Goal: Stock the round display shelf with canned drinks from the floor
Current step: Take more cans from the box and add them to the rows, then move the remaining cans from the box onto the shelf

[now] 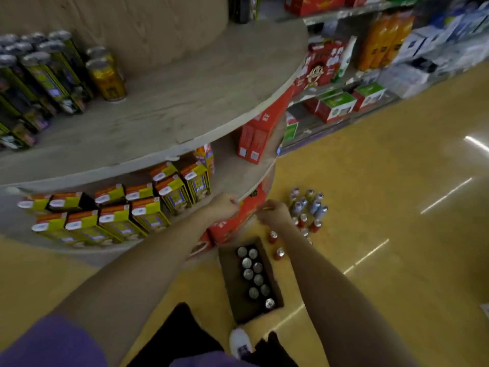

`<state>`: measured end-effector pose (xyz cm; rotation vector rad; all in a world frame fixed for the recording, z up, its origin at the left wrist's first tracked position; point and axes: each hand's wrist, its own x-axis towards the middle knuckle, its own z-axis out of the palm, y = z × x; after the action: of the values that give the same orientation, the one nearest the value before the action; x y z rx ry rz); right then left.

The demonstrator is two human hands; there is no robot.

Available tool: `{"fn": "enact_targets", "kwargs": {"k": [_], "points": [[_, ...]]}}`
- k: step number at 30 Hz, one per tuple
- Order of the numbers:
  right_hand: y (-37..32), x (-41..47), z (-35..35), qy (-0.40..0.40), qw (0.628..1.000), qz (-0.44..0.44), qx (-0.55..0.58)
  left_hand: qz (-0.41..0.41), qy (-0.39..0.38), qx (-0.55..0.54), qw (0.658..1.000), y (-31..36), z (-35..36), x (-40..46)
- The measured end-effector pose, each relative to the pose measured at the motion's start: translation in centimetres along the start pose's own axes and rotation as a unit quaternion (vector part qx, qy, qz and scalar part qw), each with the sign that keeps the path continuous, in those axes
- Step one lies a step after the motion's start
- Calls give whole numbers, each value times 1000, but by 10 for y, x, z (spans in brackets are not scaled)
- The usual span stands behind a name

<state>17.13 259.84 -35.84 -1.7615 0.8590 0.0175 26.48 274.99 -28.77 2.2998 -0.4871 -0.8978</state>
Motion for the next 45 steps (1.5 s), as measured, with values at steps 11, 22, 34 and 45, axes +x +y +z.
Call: {"fn": "enact_targets", "kwargs": {"k": [11, 22, 34, 45], "points": [[94, -1, 16, 12, 974, 196, 117, -69, -95, 11, 993, -75, 82, 77], [211, 50, 78, 98, 930, 332, 123, -190, -217, -8, 957, -197, 192, 182], [411, 100, 168, 106, 895, 419, 106, -286, -242, 17, 927, -339, 342, 224], [555, 130, 230, 23, 927, 373, 17, -308, -226, 40, 923, -432, 475, 273]]}}
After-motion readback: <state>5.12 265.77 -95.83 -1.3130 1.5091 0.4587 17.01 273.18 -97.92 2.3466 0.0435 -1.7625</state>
